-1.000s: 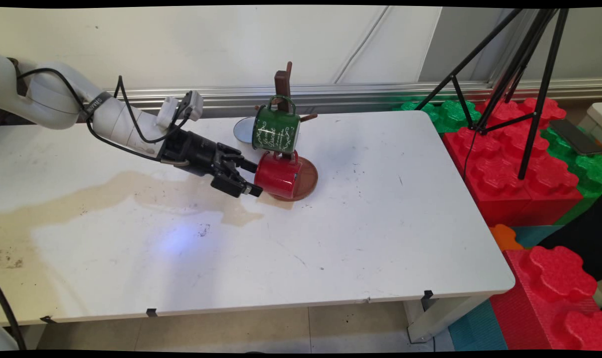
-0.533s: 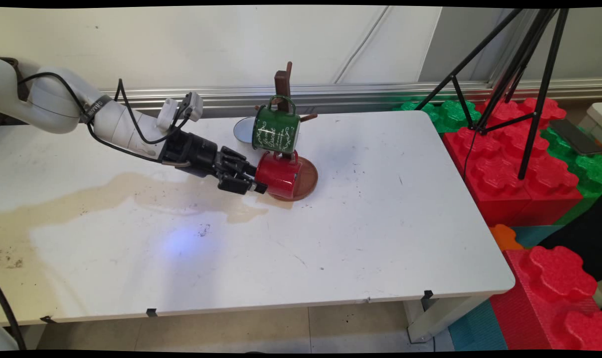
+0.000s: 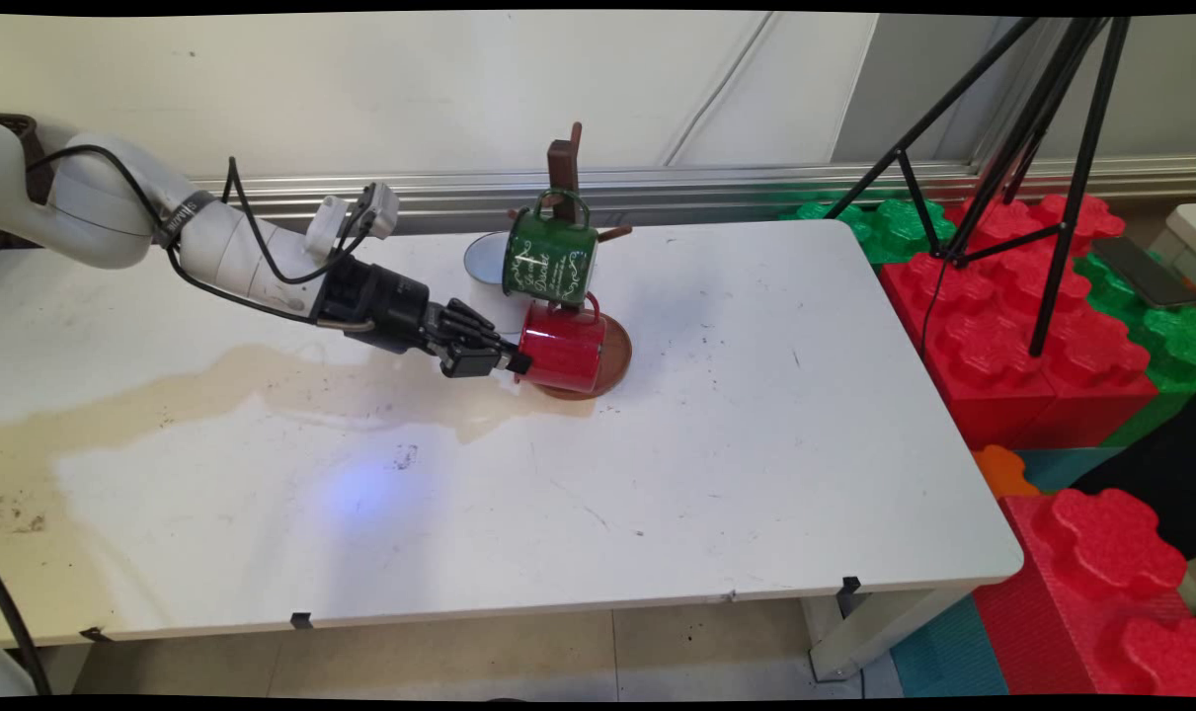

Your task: Place the picked object on the table

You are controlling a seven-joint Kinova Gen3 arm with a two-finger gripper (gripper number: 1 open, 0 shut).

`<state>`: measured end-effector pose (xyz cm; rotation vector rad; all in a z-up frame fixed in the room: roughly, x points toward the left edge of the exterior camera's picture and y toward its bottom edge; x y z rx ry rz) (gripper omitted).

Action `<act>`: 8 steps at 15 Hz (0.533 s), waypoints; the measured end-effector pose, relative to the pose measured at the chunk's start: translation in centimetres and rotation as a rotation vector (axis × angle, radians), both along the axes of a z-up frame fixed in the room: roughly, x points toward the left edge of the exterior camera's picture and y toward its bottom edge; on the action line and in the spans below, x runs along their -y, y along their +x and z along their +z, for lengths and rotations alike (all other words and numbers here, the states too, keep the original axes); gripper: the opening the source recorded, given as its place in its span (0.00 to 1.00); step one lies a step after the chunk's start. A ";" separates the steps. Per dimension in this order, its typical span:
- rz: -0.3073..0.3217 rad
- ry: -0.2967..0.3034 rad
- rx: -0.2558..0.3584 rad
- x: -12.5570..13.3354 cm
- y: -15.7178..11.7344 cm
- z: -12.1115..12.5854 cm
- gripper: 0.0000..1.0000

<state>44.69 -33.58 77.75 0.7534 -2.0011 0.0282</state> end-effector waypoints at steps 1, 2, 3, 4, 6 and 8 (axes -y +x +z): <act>-0.001 0.002 -0.002 -0.1 0.1 0.1 0.00; -0.002 0.004 -0.004 -0.2 0.2 0.2 0.00; -0.004 0.006 -0.007 -0.3 0.3 0.4 0.00; -0.004 0.008 -0.009 -0.4 0.5 0.5 0.00; -0.009 0.010 -0.017 -0.7 0.6 0.9 0.00; -0.015 0.014 -0.023 -0.9 0.6 1.2 0.00</act>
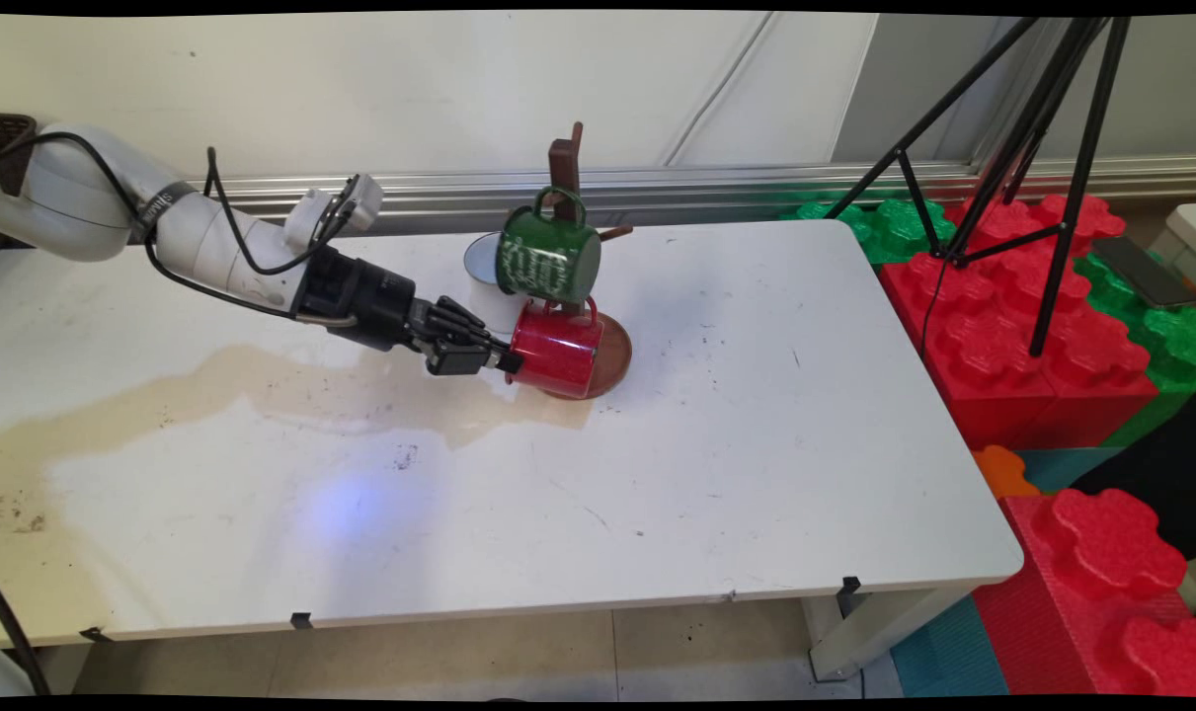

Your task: Place the picked object on the table

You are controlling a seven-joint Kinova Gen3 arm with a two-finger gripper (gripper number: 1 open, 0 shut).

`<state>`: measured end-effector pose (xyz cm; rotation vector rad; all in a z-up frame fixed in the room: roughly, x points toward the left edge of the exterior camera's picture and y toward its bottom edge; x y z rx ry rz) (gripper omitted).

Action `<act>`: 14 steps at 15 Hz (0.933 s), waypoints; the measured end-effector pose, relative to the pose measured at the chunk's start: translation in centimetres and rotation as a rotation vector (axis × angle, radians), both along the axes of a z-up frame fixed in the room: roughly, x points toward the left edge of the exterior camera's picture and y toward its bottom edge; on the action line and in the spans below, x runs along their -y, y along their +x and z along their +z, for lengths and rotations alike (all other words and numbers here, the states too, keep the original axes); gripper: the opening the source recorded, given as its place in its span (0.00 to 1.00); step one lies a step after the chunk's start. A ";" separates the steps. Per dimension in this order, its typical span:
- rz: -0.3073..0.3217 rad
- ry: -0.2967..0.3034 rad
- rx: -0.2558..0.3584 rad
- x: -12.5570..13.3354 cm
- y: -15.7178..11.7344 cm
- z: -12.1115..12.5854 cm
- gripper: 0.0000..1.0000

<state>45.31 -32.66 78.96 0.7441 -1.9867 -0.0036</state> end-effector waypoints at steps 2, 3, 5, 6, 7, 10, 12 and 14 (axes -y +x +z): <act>-0.010 0.007 -0.005 -0.4 0.0 0.3 0.00; -0.016 0.011 -0.006 -0.7 0.0 0.4 0.00; -0.029 0.021 -0.009 -1.2 0.0 0.5 0.00; -0.034 0.025 -0.010 -1.4 0.0 0.6 0.00; -0.040 0.030 -0.011 -1.7 0.0 0.7 0.00; -0.057 0.047 -0.011 -2.6 0.0 0.8 0.00; -0.074 0.059 -0.003 -3.5 0.1 0.9 0.00; -0.090 0.065 0.013 -4.2 0.2 1.0 0.00</act>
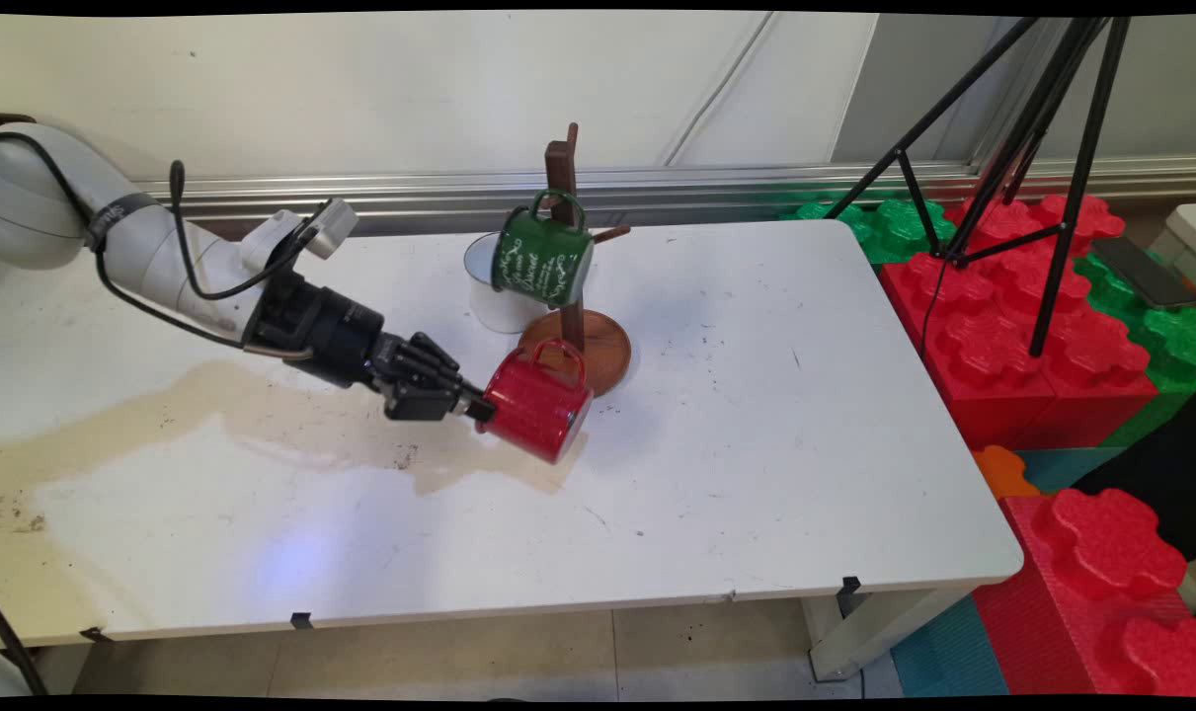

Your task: Place the picked object on the table

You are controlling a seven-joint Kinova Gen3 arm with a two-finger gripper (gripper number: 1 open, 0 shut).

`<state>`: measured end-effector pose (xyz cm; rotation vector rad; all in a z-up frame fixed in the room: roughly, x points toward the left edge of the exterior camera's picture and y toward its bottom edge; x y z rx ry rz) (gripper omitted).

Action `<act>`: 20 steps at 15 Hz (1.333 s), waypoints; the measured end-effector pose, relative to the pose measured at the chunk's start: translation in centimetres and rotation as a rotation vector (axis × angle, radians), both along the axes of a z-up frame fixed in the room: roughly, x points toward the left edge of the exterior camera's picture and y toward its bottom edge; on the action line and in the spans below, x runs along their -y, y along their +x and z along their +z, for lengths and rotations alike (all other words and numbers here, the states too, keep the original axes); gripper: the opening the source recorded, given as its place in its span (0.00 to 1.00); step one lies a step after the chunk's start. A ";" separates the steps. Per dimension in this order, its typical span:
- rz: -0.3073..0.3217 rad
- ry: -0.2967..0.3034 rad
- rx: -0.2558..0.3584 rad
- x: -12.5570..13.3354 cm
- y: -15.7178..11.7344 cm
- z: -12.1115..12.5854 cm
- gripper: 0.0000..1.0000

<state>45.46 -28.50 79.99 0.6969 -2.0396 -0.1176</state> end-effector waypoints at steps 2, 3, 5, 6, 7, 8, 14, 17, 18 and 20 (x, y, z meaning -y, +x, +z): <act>-0.017 0.000 0.022 -0.6 0.1 0.1 0.00; -0.026 -0.003 0.035 -0.9 0.2 0.3 0.00; -0.042 -0.014 0.061 -1.4 0.4 0.6 0.00; -0.050 -0.023 0.077 -1.6 0.4 0.8 0.00; -0.057 -0.031 0.091 -1.8 0.5 1.0 0.00; -0.066 -0.041 0.105 -2.0 0.6 1.3 0.00; -0.123 -0.104 0.184 -3.5 0.6 3.2 0.00; -0.144 -0.139 0.227 -4.3 0.7 4.3 0.00; -0.152 -0.150 0.242 -4.5 0.7 4.7 0.00; -0.167 -0.173 0.276 -5.2 0.9 5.5 0.00</act>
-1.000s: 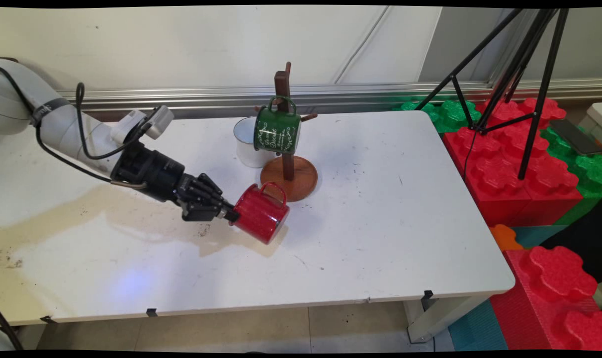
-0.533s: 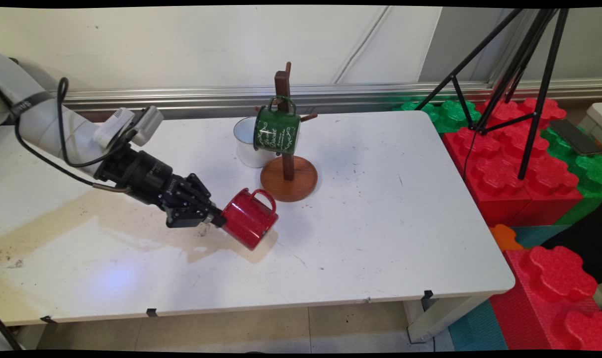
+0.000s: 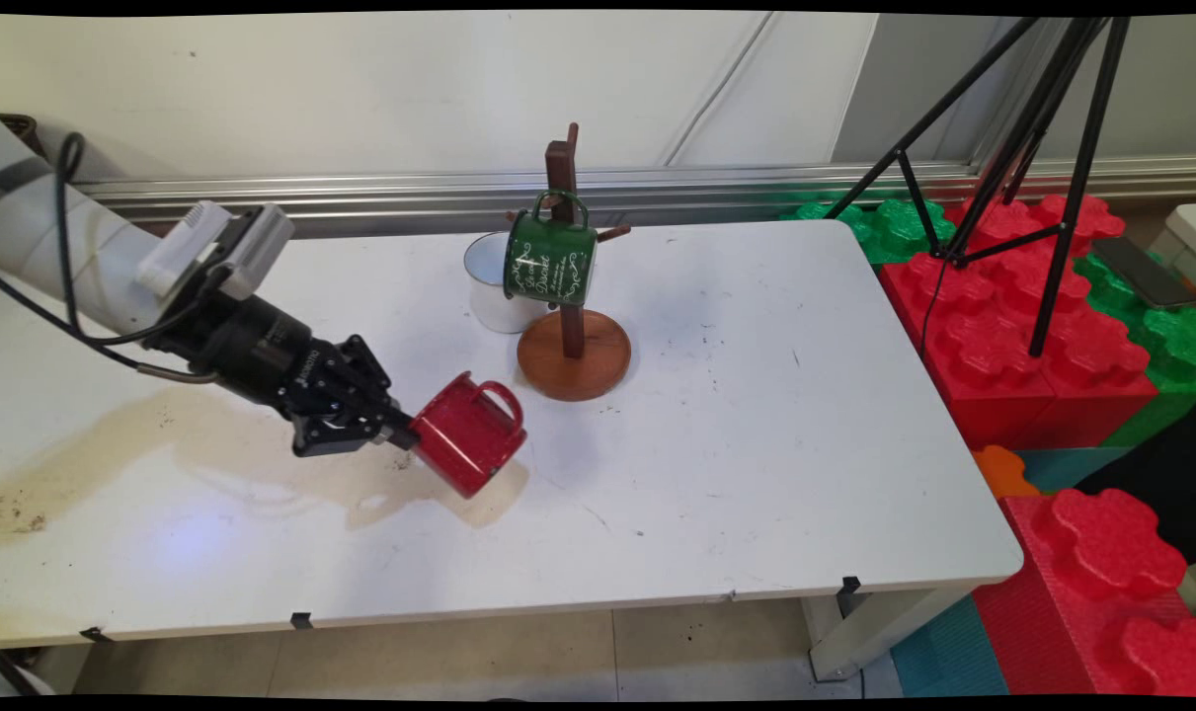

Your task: Place the picked object on the table

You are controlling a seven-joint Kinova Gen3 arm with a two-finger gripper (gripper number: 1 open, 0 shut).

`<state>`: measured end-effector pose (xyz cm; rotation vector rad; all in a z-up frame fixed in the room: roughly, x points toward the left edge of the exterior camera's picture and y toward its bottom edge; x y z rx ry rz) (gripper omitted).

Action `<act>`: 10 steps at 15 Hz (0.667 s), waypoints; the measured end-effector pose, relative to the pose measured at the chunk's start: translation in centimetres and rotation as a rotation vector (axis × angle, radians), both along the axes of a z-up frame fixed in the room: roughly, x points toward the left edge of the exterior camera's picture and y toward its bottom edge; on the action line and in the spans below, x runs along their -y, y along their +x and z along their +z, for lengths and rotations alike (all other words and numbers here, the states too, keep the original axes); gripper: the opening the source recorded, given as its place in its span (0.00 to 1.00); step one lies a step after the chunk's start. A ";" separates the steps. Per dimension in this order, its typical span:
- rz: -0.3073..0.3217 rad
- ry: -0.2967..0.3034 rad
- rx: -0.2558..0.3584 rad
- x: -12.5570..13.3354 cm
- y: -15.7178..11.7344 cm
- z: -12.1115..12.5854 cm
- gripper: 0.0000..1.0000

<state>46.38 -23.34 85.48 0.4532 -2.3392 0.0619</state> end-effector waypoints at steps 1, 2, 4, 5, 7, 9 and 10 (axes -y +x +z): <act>-0.010 -0.010 0.018 -0.4 0.1 0.4 0.00; -0.018 -0.017 0.031 -0.7 0.2 0.6 0.00; -0.040 -0.033 0.063 -1.2 0.5 1.2 0.00; -0.047 -0.041 0.076 -1.4 0.7 1.4 0.00; -0.062 -0.060 0.108 -1.8 1.0 1.9 0.00; -0.070 -0.086 0.149 -2.2 1.5 2.6 0.00; -0.071 -0.102 0.172 -2.2 1.8 2.9 0.00</act>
